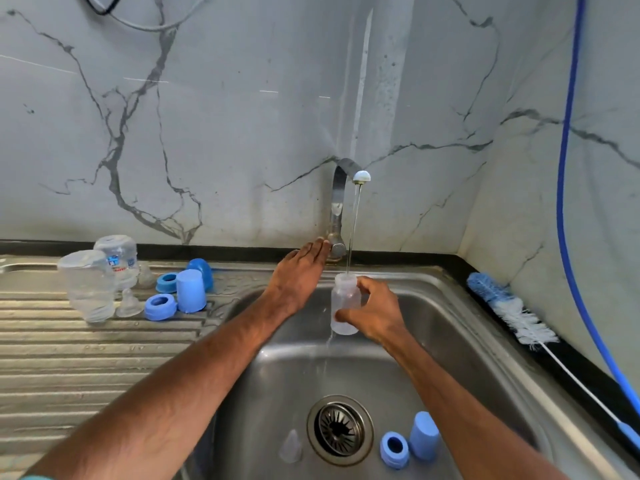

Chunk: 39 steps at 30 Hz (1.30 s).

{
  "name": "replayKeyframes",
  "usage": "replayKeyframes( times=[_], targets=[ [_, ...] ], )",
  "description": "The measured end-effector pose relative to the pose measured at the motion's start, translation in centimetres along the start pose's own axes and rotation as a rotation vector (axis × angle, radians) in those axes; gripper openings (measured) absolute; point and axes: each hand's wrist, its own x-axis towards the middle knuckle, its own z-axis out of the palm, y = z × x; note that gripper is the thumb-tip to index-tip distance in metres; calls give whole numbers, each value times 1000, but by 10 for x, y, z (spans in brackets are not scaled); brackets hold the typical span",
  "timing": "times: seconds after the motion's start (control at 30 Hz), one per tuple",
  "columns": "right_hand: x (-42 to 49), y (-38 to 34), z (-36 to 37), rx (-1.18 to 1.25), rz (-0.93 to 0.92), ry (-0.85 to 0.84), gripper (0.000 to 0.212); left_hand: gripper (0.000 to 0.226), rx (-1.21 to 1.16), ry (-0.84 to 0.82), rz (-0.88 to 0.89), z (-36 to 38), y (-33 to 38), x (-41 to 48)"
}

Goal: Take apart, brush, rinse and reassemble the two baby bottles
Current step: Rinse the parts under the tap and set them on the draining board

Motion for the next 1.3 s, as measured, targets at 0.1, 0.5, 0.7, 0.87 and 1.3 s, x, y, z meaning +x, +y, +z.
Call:
replayKeyframes(
  times=[0.1, 0.5, 0.7, 0.87, 1.3],
  targets=[
    [1, -8, 2, -5, -43, 13, 71, 98, -64, -13, -23, 0, -2, -3],
    [-16, -9, -4, -81, -90, 75, 73, 99, -221, -22, -106, 11, 1, -8],
    [-18, -15, -3, -71, -102, 93, 72, 103, -297, -83, -112, 11, -3, -10],
    [-18, -17, -4, -44, -99, 131, 72, 110, -330, -101, -82, 10, -8, -10],
    [-22, -14, 8, -90, -21, 17, 62, 107, -386, -131, -64, 8, -10, -11]
  ],
)
